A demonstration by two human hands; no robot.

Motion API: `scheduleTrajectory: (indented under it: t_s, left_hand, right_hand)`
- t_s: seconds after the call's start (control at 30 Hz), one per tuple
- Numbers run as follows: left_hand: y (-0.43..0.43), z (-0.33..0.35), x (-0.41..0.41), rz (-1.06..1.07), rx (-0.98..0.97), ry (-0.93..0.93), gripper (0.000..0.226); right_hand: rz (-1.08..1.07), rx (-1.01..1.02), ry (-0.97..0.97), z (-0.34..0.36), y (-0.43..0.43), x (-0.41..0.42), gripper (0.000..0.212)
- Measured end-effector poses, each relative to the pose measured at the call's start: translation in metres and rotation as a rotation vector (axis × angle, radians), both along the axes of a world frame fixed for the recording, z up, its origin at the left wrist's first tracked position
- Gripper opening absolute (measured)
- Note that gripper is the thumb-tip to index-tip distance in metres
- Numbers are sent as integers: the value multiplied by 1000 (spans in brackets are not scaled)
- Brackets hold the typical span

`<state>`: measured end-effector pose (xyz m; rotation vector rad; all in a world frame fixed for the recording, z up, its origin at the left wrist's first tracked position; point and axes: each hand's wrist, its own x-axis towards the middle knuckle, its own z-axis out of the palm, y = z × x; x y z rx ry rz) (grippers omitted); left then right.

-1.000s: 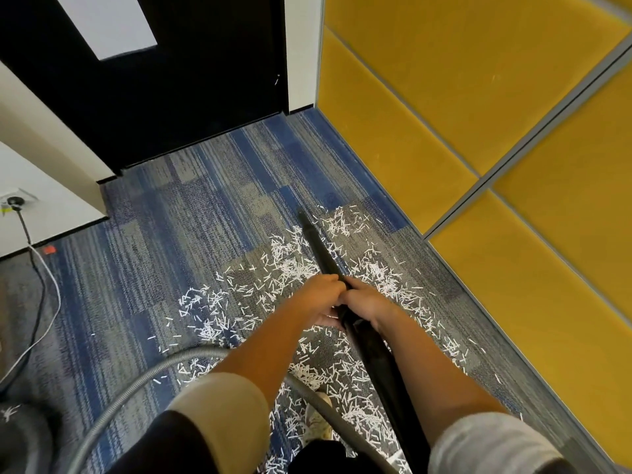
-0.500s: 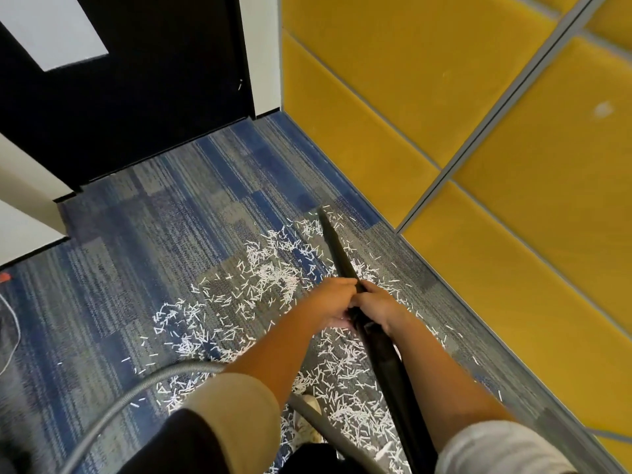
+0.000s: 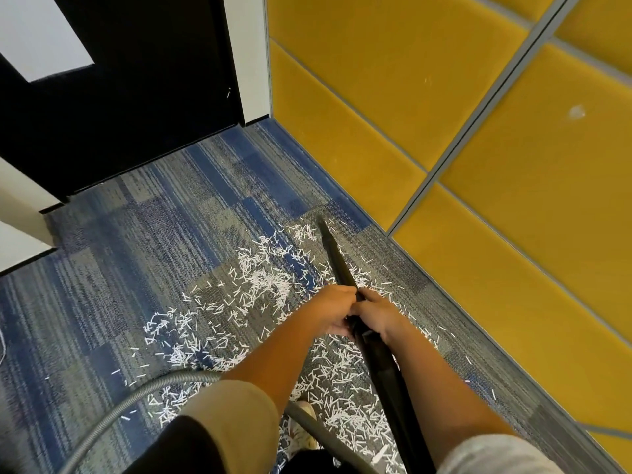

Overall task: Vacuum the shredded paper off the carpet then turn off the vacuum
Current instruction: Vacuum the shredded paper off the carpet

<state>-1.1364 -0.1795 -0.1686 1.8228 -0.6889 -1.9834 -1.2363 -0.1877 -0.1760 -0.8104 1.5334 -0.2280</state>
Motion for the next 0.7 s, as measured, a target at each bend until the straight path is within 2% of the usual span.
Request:
scheduleTrajectory:
  t_s: [0.1, 0.27, 0.5, 0.7]
  left_hand:
    - [5, 0, -7, -34, -3, 13, 29]
    - [12, 0, -24, -120, -20, -44, 36]
    - [20, 2, -36, -206, -49, -2, 36]
    - [26, 1, -32, -216, -19, -8, 33]
  right_hand:
    - [-29, 5, -19, 1, 6, -5, 46]
    - [-70, -3, -13, 9, 18, -18, 38]
    - [-109, -38, 10, 7, 30, -31, 36]
    - [-68, -9, 12, 5, 39, -29, 46]
